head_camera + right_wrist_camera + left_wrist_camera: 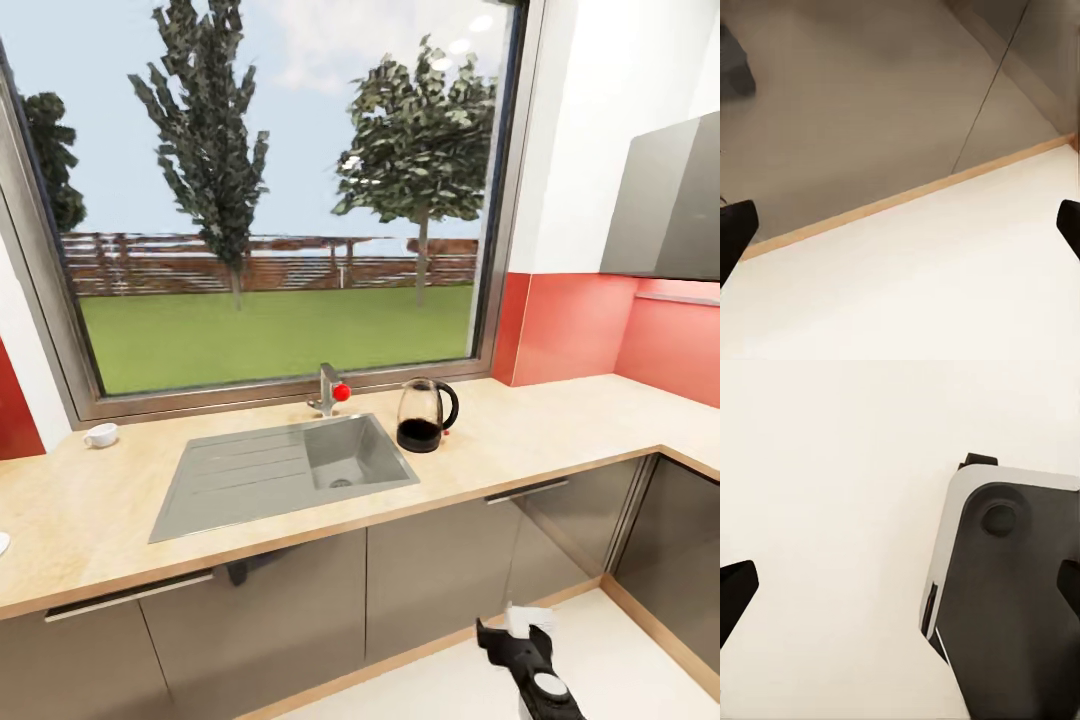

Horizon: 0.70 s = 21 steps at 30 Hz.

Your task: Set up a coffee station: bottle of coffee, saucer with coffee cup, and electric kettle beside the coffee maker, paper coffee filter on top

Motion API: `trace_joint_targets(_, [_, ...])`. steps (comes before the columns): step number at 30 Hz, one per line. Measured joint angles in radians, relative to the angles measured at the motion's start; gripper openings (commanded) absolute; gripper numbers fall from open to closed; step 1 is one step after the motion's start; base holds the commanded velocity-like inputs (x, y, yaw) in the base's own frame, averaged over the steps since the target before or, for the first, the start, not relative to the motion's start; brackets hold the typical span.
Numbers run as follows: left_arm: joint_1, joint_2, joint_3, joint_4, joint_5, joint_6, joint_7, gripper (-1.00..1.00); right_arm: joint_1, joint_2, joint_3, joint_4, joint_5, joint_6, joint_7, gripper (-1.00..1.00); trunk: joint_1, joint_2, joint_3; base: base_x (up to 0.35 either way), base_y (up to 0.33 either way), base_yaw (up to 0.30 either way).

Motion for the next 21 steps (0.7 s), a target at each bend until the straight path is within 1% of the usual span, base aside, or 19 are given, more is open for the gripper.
trace_joint_targets(4, [0.018,-0.001,-0.001,0.001,0.000,0.001,0.000,1.00,-0.024,0.000,-0.001,-0.045,-0.001,0.000,0.001,1.00,0.000,0.000,0.000,0.000,0.000,0.000])
trace_joint_targets(6, [0.023,-0.002,-0.001,0.001,0.000,0.001,-0.001,1.00,-0.066,0.000,-0.001,-0.058,-0.002,0.000,0.001,1.00,0.000,0.000,0.000,0.000,0.000,0.000])
trace_joint_targets(7, [0.025,-0.002,-0.001,0.002,0.000,0.001,-0.001,1.00,-0.092,0.000,-0.001,-0.062,-0.002,0.000,0.001,1.00,0.000,0.000,0.000,0.000,0.000,0.000])
trace_joint_targets(8, [0.032,-0.003,-0.001,0.008,-0.001,0.001,-0.001,1.00,-0.157,-0.001,-0.001,-0.066,-0.001,0.000,0.001,1.00,0.000,0.000,0.000,0.000,0.000,0.000])
trace_joint_targets(11, [0.035,-0.002,-0.001,0.010,-0.002,0.001,-0.001,1.00,-0.250,-0.002,-0.001,-0.068,0.000,0.003,0.001,1.00,0.000,0.000,0.000,0.000,0.000,0.000])
trace_joint_targets(12, [0.036,-0.001,0.000,0.009,0.000,0.000,-0.001,1.00,-0.312,-0.004,-0.001,-0.069,0.000,0.005,0.001,1.00,0.000,0.000,0.000,0.000,0.000,0.000])
trace_joint_targets(13, [0.036,0.000,0.001,0.008,0.001,0.001,-0.001,1.00,-0.340,-0.004,-0.002,-0.069,0.000,0.005,0.001,1.00,0.000,0.000,0.000,0.011,0.000,0.000])
trace_joint_targets(15, [0.037,-0.001,0.001,0.006,0.002,0.006,0.000,1.00,-0.375,-0.004,-0.001,-0.068,0.000,0.005,0.002,1.00,0.000,0.000,0.000,0.125,0.000,0.000])
trace_joint_targets(17, [0.037,0.000,0.001,0.006,0.001,0.009,0.001,1.00,-0.423,-0.004,-0.001,-0.069,-0.001,0.006,0.002,1.00,0.000,0.000,0.000,0.285,0.000,0.000])
trace_joint_targets(21, [0.037,-0.003,-0.002,0.011,-0.001,0.011,0.002,1.00,-0.442,0.000,0.001,-0.057,-0.002,0.006,0.002,1.00,-0.001,0.000,0.000,0.327,-0.002,0.000])
